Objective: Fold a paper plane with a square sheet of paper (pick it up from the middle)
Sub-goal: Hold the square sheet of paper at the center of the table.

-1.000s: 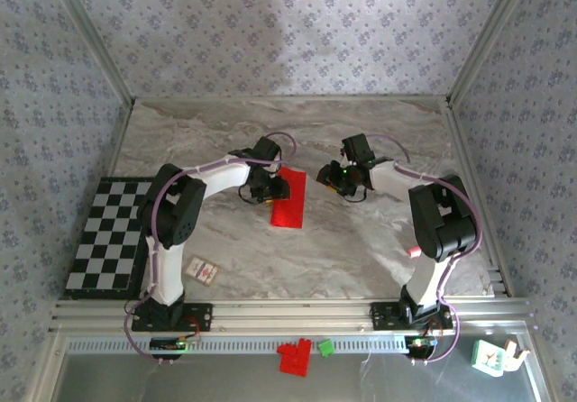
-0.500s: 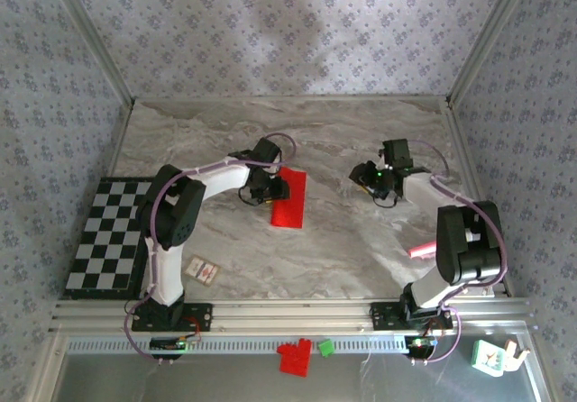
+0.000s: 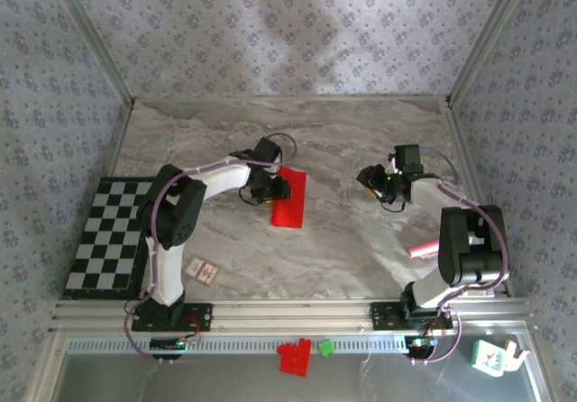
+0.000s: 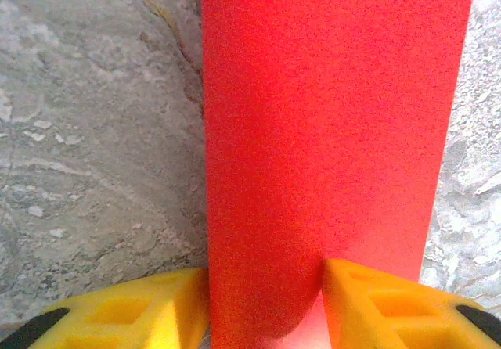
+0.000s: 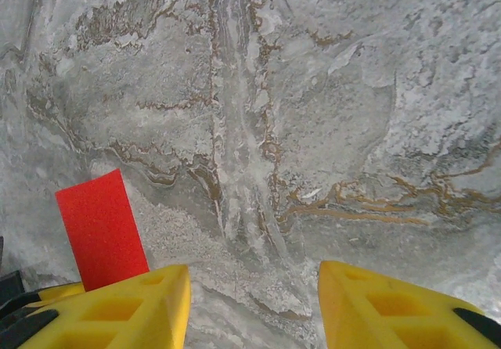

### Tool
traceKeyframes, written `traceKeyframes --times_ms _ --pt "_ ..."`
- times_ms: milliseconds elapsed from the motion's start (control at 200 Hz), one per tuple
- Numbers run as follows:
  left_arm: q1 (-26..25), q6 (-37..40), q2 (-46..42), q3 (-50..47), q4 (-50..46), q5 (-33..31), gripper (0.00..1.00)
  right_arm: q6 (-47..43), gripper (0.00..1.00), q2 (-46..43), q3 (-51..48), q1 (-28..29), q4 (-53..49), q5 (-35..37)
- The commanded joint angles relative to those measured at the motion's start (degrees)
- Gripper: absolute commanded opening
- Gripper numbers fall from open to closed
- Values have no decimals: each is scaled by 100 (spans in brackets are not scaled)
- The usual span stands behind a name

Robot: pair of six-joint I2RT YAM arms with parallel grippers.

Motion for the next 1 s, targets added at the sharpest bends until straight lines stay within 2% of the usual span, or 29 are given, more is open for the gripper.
traceKeyframes --times_ms 0,210,560,845,999 --pt "-232 187 971 -415 -411 28 46 -58 48 170 41 111 142 -195" --pt "-255 190 1066 -407 -457 -31 46 -9 46 398 193 522 279 -265" --pt "-261 36 1137 -382 -503 -148 43 369 36 1321 870 1764 595 -403" --pt "-259 -3 1168 -363 -502 -118 43 592 35 1889 1286 2308 759 -544" --pt "-261 -14 1194 -372 -480 -90 44 674 30 2088 1427 2459 777 -590"
